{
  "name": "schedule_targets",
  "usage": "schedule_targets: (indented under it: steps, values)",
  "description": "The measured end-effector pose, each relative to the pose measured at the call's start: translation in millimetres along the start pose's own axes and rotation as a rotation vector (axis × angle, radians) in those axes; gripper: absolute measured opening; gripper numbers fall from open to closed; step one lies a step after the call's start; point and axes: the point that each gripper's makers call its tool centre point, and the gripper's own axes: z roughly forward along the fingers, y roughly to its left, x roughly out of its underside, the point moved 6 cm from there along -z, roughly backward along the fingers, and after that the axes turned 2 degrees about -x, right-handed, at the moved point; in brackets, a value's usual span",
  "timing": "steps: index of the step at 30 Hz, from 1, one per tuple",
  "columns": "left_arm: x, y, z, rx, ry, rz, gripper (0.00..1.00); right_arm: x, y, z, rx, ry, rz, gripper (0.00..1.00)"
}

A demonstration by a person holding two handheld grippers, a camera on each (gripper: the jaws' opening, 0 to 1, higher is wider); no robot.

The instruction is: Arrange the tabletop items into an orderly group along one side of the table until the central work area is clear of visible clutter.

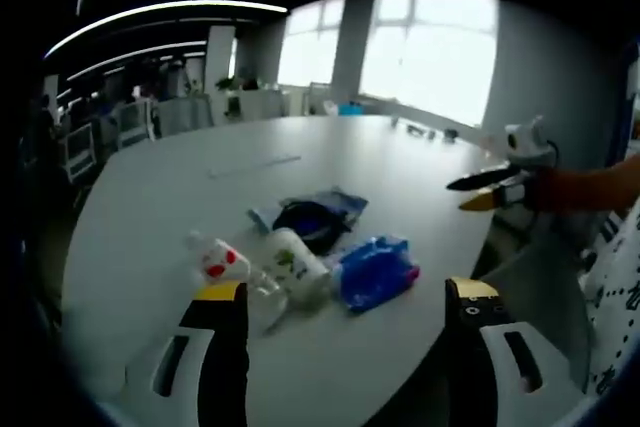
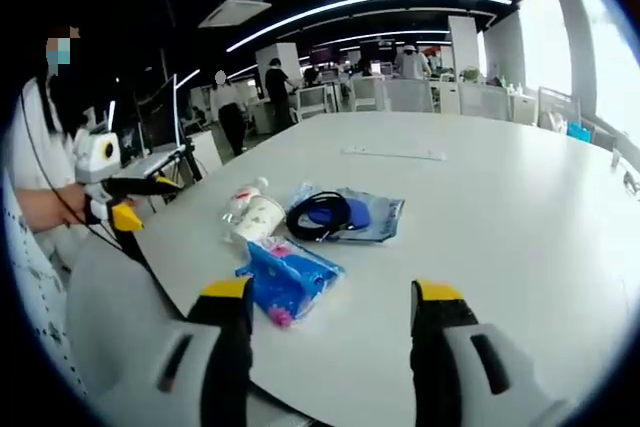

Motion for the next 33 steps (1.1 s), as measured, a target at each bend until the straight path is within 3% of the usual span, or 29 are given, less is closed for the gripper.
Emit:
schedule_targets:
  steps: [25, 29, 31, 33]
  values:
    - [-2.0, -11.7, 26, 0.060, 0.021, 0.009, 0.74, -3.4, 5, 17, -0.027, 0.031, -0.007, 0.60]
    - [-3.6, -5.2, 16, 0.050, -0.003, 0.003, 0.82, -4.9, 4, 14, -0.042, 0.016, -0.008, 0.65]
    - [-5.4, 1.9, 4, 0.034, -0.041, -0.007, 0.90, -6.9, 2, 9, -0.050, -0.005, -0.014, 0.69]
    - [-1.8, 11.2, -8, 0.016, -0.037, -0.014, 0.91, -6.1, -2, 4, -0.042, -0.004, -0.013, 0.70]
